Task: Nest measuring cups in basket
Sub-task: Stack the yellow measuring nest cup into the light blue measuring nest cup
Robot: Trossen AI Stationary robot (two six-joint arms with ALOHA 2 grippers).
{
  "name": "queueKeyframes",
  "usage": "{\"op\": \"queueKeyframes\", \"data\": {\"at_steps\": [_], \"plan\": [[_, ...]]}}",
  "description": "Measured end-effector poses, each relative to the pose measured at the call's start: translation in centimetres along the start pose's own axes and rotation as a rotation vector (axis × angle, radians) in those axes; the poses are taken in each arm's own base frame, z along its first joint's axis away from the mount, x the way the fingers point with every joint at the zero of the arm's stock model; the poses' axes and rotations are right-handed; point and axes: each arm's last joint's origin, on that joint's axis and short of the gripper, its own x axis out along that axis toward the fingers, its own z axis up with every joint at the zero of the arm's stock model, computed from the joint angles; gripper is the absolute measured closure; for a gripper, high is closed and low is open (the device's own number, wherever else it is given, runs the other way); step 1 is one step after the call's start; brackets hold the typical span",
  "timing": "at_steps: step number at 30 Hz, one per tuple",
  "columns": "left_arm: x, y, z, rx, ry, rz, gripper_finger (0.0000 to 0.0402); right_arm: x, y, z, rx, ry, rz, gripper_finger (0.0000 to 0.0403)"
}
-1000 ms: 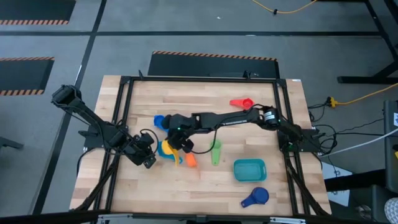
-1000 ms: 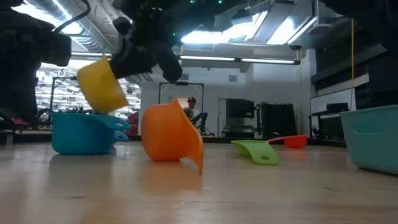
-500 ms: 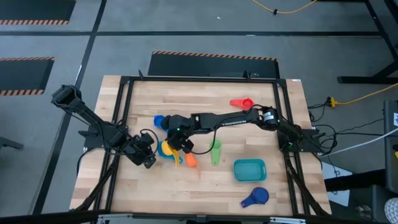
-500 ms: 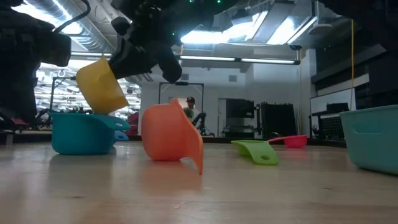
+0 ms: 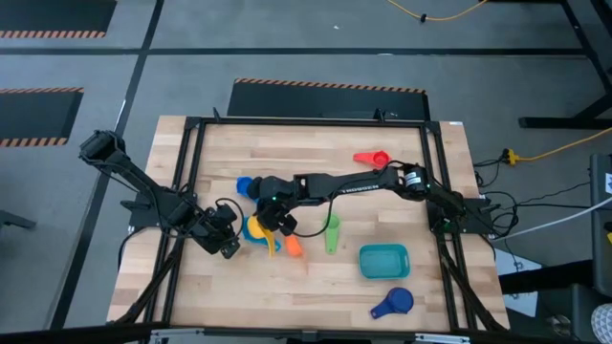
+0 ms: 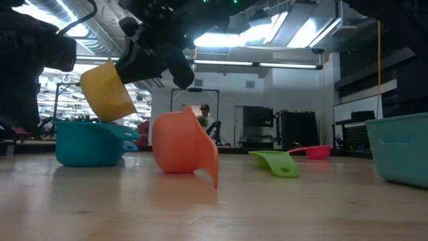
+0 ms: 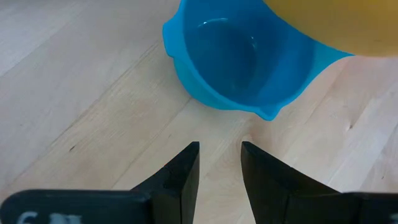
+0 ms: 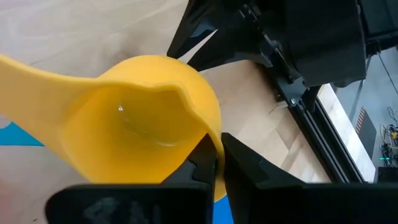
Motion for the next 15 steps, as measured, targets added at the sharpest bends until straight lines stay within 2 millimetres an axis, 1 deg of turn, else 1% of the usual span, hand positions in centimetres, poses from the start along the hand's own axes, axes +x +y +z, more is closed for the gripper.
{"op": "queueKeyframes", "data": {"at_steps": [9,15], "plan": [[0.0,0.0,0.0,0.0,0.0,0.0,0.0291,0.01,0.02,0.01,0.0,-0.006,0.005,0.0372],[0.0,0.0,0.0,0.0,0.0,0.0,0.0291,-0.01,-0.02,0.05,0.0,-0.011,0.002,0.0316]]}}
